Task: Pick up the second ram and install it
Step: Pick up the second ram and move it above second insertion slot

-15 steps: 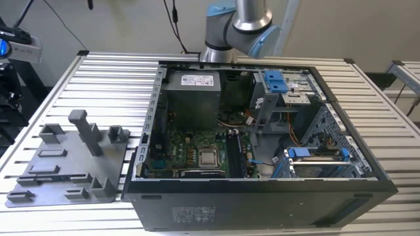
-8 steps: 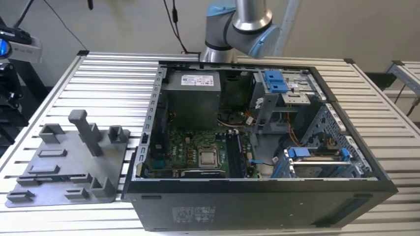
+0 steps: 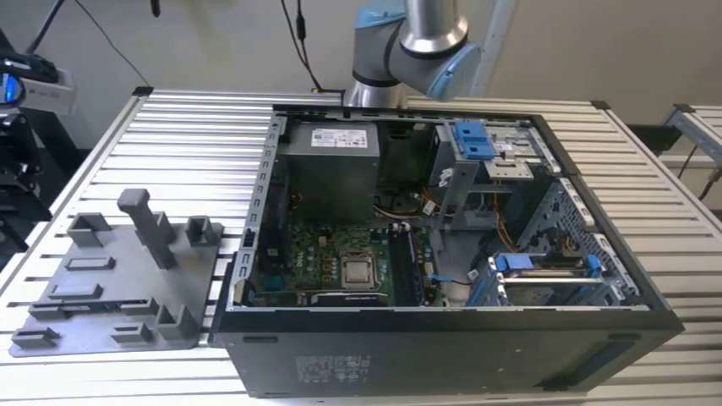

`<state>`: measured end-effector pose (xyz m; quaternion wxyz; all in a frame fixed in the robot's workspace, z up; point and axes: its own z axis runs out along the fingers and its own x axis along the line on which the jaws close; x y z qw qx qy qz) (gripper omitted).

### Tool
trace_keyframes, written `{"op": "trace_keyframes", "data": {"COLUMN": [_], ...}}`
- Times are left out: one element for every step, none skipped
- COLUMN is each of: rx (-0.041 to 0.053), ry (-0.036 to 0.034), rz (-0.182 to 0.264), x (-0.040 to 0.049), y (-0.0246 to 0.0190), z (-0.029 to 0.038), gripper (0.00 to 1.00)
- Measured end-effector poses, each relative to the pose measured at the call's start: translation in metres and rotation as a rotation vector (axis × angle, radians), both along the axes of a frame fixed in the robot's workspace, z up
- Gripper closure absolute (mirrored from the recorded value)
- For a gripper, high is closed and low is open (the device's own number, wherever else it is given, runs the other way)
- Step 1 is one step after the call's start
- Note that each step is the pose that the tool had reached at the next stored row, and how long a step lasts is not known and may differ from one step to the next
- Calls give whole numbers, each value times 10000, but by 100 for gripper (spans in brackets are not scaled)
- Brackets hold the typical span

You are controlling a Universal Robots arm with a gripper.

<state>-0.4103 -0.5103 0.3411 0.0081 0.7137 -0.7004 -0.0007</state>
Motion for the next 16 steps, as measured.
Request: {"op": "trace_keyframes", "data": {"rx": [0, 0, 0, 0, 0, 0, 1, 1, 0, 0, 1, 0, 0, 1, 0, 0], "ry": [-1, -1, 0, -1, -1, -1, -1, -1, 0, 0, -1, 0, 0, -1, -1, -1], "rz": [0, 1, 2, 3, 3, 4, 3, 3, 4, 4, 4, 4, 4, 4, 3, 4], "x": [0, 0, 0, 0, 0, 0, 0, 0, 0, 0, 0, 0, 0, 0, 0, 0], "y": [0, 1, 1, 1, 1, 2, 2, 2, 2, 2, 2, 2, 2, 2, 2, 2], "z": [-13, -27, -39, -50, -60, -69, -79, -88, -96, -105, -115, -125, -137, -150, -161, -171], "gripper": [52, 52, 52, 52, 52, 52, 52, 52, 52, 52, 52, 52, 52, 52, 52, 52]}}
